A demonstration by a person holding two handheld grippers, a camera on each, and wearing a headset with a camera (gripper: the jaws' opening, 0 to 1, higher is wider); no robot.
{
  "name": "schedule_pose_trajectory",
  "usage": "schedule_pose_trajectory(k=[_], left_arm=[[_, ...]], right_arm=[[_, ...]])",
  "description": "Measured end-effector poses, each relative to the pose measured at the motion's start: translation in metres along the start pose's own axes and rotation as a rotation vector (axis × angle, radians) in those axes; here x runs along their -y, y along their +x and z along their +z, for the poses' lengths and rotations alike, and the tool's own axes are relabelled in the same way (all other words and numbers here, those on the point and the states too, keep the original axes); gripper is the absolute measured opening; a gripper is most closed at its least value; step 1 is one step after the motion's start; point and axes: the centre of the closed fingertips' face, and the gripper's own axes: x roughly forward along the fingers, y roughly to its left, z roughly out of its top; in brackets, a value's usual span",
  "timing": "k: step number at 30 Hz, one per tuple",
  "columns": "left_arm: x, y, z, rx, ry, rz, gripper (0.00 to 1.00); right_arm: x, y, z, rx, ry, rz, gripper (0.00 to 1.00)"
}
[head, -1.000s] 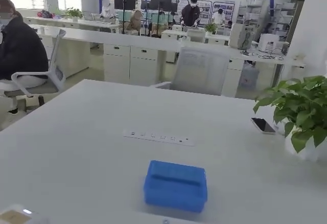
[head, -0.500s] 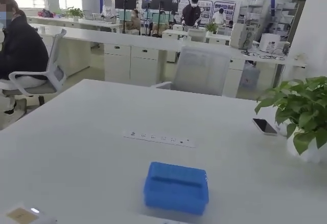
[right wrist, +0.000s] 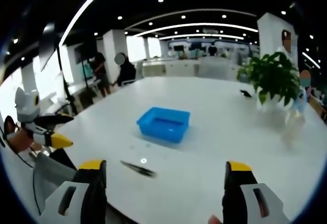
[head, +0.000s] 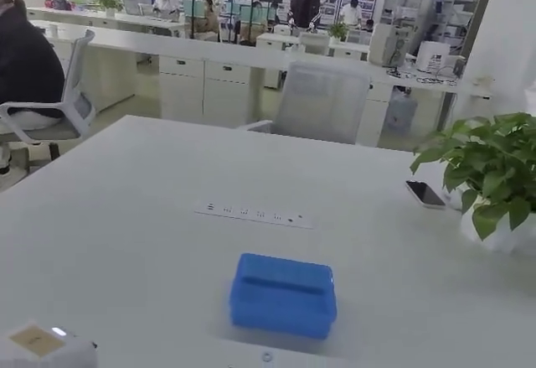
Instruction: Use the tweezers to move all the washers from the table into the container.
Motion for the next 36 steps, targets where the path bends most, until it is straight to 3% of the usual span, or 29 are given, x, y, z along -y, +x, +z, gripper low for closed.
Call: schedule_pose_trajectory(k=[7,11,16,20,23,25,26,27,28,31,36], left_arm=[[0.000,0.003,0.000,-0.003,0.010,-0.009,0.96],[-0.003,0.003,0.004,0.024,0.006,0.012,0.97],[-0.004,0.005,0.004,0.016,0.006,0.000,0.92],[-0.004,0.010,0.005,0.000,0.066,-0.012,0.88],[0.002,0.016,0.004,-0.022,0.097,-0.061,0.78],[0.003,0.022,0.005,-0.020,0.118,-0.066,0.77],[0.006,0.024,0.005,-0.024,0.135,-0.093,0.76],[0.009,0.027,0.000,-0.062,0.149,-0.127,0.71],[0.008,0.030,0.000,-0.068,0.156,-0.123,0.68],[0.014,0.040,0.000,-0.088,0.226,-0.175,0.60],[0.026,0.056,-0.004,-0.133,0.289,-0.294,0.38]], right_arm=[[-0.003,0.001,-0.004,-0.019,-0.004,-0.004,0.94],[-0.002,0.001,-0.003,-0.018,-0.001,-0.005,0.94],[-0.003,0.002,-0.006,-0.032,-0.005,-0.008,0.93],[-0.005,0.003,-0.007,-0.042,-0.018,-0.003,0.93],[-0.005,0.007,-0.007,-0.052,-0.023,0.002,0.93],[-0.005,0.008,-0.007,-0.056,-0.028,0.001,0.93],[-0.005,0.008,-0.007,-0.058,-0.030,0.002,0.93],[-0.005,0.009,-0.007,-0.060,-0.031,0.002,0.93],[-0.004,0.010,-0.007,-0.062,-0.031,0.002,0.93],[-0.001,0.013,-0.009,-0.071,-0.025,0.003,0.92],[0.001,0.017,-0.011,-0.081,-0.008,0.007,0.92]])
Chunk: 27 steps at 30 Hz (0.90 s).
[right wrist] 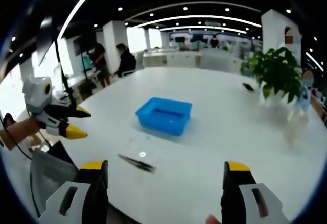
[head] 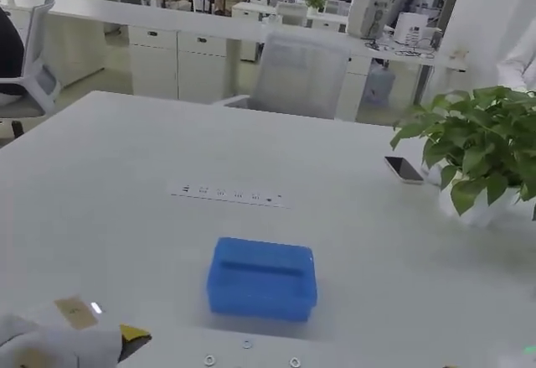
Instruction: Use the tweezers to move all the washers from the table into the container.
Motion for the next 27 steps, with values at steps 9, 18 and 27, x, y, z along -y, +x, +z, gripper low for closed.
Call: schedule_pose_trajectory(k=[9,18,27], left_arm=[[0.012,0.034,-0.006,-0.072,0.142,-0.172,0.20],[0.020,0.063,-0.032,-0.181,0.261,-0.284,0.17],[0.020,0.087,-0.060,-0.277,0.354,-0.331,0.09]], right_arm=[[0.002,0.008,-0.004,-0.018,0.021,0.013,0.92],[-0.003,0.017,-0.007,-0.049,0.010,0.041,0.92],[-0.009,0.022,-0.015,-0.083,-0.005,0.060,0.92]])
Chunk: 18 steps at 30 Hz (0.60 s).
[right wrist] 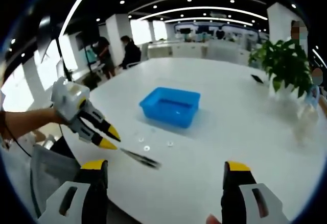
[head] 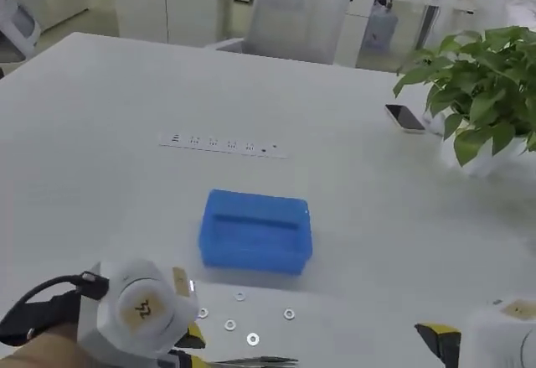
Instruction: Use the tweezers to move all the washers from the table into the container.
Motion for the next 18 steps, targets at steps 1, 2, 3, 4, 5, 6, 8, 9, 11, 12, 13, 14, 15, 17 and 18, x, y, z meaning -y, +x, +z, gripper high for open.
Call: schedule_pose_trajectory(k=[1,2,3,4,5,6,8,9,11,12,13,14,15,17,18], left_arm=[[0.000,0.003,-0.001,-0.003,0.003,-0.005,0.08],[0.001,0.006,-0.003,-0.007,0.001,-0.017,0.08],[0.000,0.008,-0.003,-0.010,-0.005,-0.020,0.08],[0.001,0.010,-0.005,-0.012,-0.001,-0.023,0.08],[0.001,0.012,-0.006,-0.016,0.001,-0.027,0.07],[0.002,0.014,-0.008,-0.022,0.002,-0.033,0.06],[0.004,0.017,-0.009,-0.028,0.013,-0.044,0.04],[0.004,0.017,-0.009,-0.030,0.017,-0.042,0.03],[0.004,0.016,-0.009,-0.029,0.026,-0.045,0.00],[0.004,0.016,-0.008,-0.026,0.026,-0.047,0.00],[0.005,0.016,-0.008,-0.028,0.028,-0.051,0.00],[0.007,0.015,-0.008,-0.031,0.034,-0.057,0.00],[0.008,0.014,-0.007,-0.027,0.049,-0.046,0.00],[0.011,0.008,-0.002,-0.013,0.075,-0.041,0.00],[0.011,0.005,0.001,-0.004,0.077,-0.035,0.00]], right_arm=[[0.000,0.000,-0.001,-0.003,-0.002,0.000,0.92],[0.000,0.000,-0.002,-0.008,-0.004,0.000,0.92],[0.000,0.000,-0.002,-0.010,-0.005,0.000,0.92],[0.000,0.000,-0.002,-0.011,-0.003,0.000,0.92],[0.000,0.000,-0.002,-0.011,-0.001,0.000,0.92],[0.001,-0.001,-0.002,-0.010,0.002,0.001,0.92],[0.001,-0.001,-0.003,-0.013,0.006,0.001,0.92],[0.001,-0.001,-0.003,-0.014,0.006,0.000,0.92],[0.000,0.000,-0.003,-0.014,0.003,0.002,0.92],[-0.001,0.000,-0.002,-0.015,0.001,0.003,0.92],[-0.002,0.000,-0.001,-0.012,-0.002,0.006,0.92],[-0.003,0.000,-0.001,-0.012,-0.003,0.008,0.92],[-0.005,0.001,0.000,-0.013,-0.007,0.012,0.92],[-0.009,0.002,0.001,-0.013,-0.017,0.018,0.92],[-0.011,0.002,0.002,-0.012,-0.021,0.022,0.91]])
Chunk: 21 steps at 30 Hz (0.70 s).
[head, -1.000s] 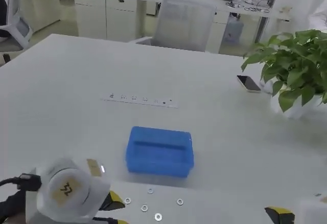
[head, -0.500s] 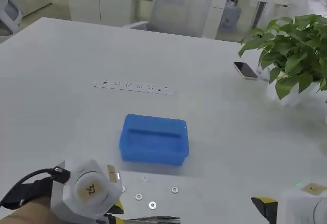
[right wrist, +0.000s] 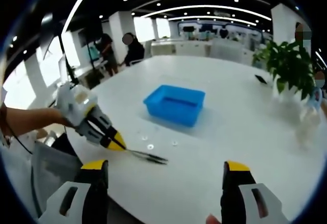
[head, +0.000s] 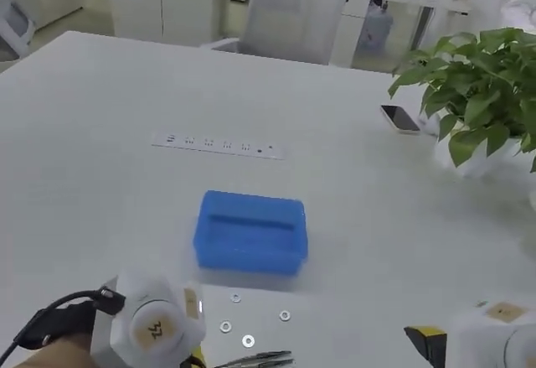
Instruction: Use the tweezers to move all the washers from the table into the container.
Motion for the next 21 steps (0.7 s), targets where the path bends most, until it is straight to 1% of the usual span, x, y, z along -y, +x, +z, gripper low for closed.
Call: schedule_pose_trajectory(k=[1,2,3,4,5,6,7,9,11,12,13,14,15,16,18,19,20,21], left_arm=[[0.001,-0.003,0.004,0.011,-0.003,0.004,0.00],[0.002,-0.008,0.008,0.022,-0.019,0.007,0.00],[0.002,-0.009,0.009,0.024,-0.022,0.008,0.00],[0.004,-0.015,0.012,0.030,-0.021,0.013,0.00],[0.004,-0.019,0.016,0.038,-0.012,0.025,0.00],[0.004,-0.025,0.020,0.050,-0.004,0.037,0.00],[0.006,-0.028,0.023,0.056,-0.005,0.039,0.00],[0.007,-0.038,0.031,0.079,-0.009,0.054,0.00],[0.007,-0.046,0.037,0.094,-0.011,0.072,0.00],[0.007,-0.049,0.041,0.103,-0.011,0.081,0.00],[0.008,-0.054,0.045,0.115,-0.011,0.086,0.00],[0.009,-0.057,0.048,0.125,-0.010,0.092,0.00],[0.010,-0.060,0.051,0.134,-0.010,0.097,0.00],[0.011,-0.062,0.053,0.137,-0.011,0.097,0.00],[0.014,-0.066,0.058,0.148,-0.005,0.103,0.00],[0.015,-0.068,0.061,0.152,0.006,0.106,0.00],[0.015,-0.069,0.063,0.153,0.010,0.107,0.00],[0.016,-0.071,0.064,0.155,0.013,0.104,0.00]], right_arm=[[-0.002,0.000,0.001,0.001,-0.004,0.005,0.91],[-0.005,0.001,0.001,0.003,-0.010,0.015,0.91],[-0.008,0.002,0.001,0.002,-0.016,0.025,0.90],[-0.011,0.003,0.001,-0.001,-0.025,0.039,0.87],[-0.017,0.004,0.000,-0.012,-0.038,0.072,0.84],[-0.021,0.005,-0.001,-0.014,-0.047,0.087,0.80],[-0.024,0.005,0.000,-0.012,-0.061,0.102,0.73],[-0.033,0.007,0.000,-0.022,-0.096,0.129,0.66],[-0.040,0.011,-0.003,-0.050,-0.158,0.151,0.60],[-0.045,0.013,-0.005,-0.061,-0.203,0.166,0.56],[-0.048,0.014,-0.006,-0.067,-0.230,0.176,0.50],[-0.056,0.016,-0.006,-0.077,-0.265,0.193,0.45],[-0.060,0.018,-0.006,-0.079,-0.280,0.204,0.41],[-0.066,0.022,-0.007,-0.083,-0.299,0.231,0.38],[-0.071,0.028,-0.009,-0.097,-0.326,0.258,0.33],[-0.076,0.032,-0.010,-0.111,-0.353,0.287,0.30],[-0.077,0.034,-0.010,-0.113,-0.364,0.292,0.28],[-0.080,0.039,-0.007,-0.107,-0.394,0.303,0.24]])
